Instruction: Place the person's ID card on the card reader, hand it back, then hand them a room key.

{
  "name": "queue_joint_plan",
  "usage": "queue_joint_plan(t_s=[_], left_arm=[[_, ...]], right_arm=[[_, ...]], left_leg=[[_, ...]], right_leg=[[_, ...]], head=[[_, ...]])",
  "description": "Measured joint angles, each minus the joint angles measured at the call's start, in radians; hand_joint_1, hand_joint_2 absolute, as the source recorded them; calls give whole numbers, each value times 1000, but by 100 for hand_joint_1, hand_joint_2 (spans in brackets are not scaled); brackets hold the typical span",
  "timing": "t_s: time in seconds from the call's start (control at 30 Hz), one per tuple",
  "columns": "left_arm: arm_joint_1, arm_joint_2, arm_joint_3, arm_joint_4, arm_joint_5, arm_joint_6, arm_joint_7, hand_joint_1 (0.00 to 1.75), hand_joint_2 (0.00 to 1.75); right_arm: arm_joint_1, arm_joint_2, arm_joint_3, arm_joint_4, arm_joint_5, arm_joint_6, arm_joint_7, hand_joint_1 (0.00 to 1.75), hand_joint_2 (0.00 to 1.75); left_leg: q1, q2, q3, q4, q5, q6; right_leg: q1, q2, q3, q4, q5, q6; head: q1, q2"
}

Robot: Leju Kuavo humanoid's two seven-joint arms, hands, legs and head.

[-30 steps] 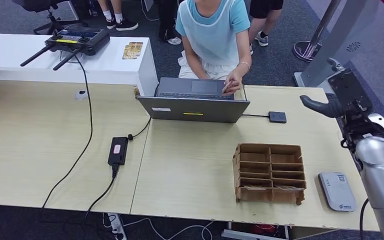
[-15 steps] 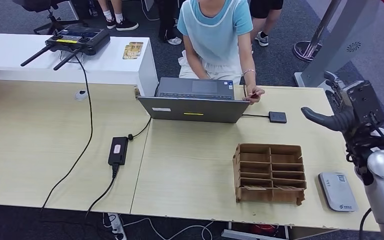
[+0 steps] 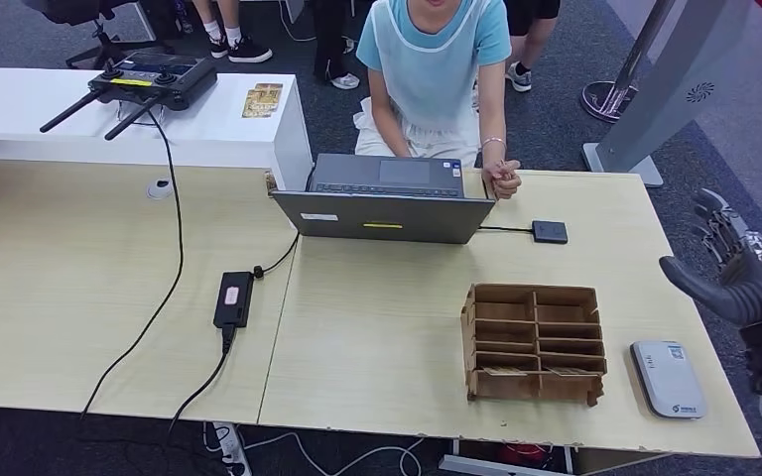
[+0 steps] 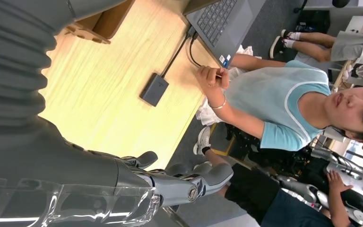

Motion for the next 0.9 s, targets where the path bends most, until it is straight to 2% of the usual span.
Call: queue_joint_plan(t_s=[0.2,0.37,0.67,0.9], left_arm=[[0,0,4,0,7,-5,-1,0,0],[0,-1,8,0,13,-7,-4,0,0],[0,-2,8,0,14,-6,-6,0,0],[0,-2,8,0,16,-8,-6,0,0]], right_arm=[[53,-4,-36,-32,-10,27,-12,0,0],[114,13,-50,-71,-16,44,-61,0,0],[177,47,-58,-113,83,-11,-77,0,0],[240,62,-65,-148,132,2,-103,0,0]], left_leg=[[0,0,1,0,0,0],[0,0,1,0,0,0],[0,0,1,0,0,0],[0,0,1,0,0,0]], right_leg=[[0,0,0,0,0,0],[0,0,0,0,0,0],[0,0,0,0,0,-1],[0,0,0,0,0,-1]], head=[[0,0],[0,0],[0,0],[0,0]])
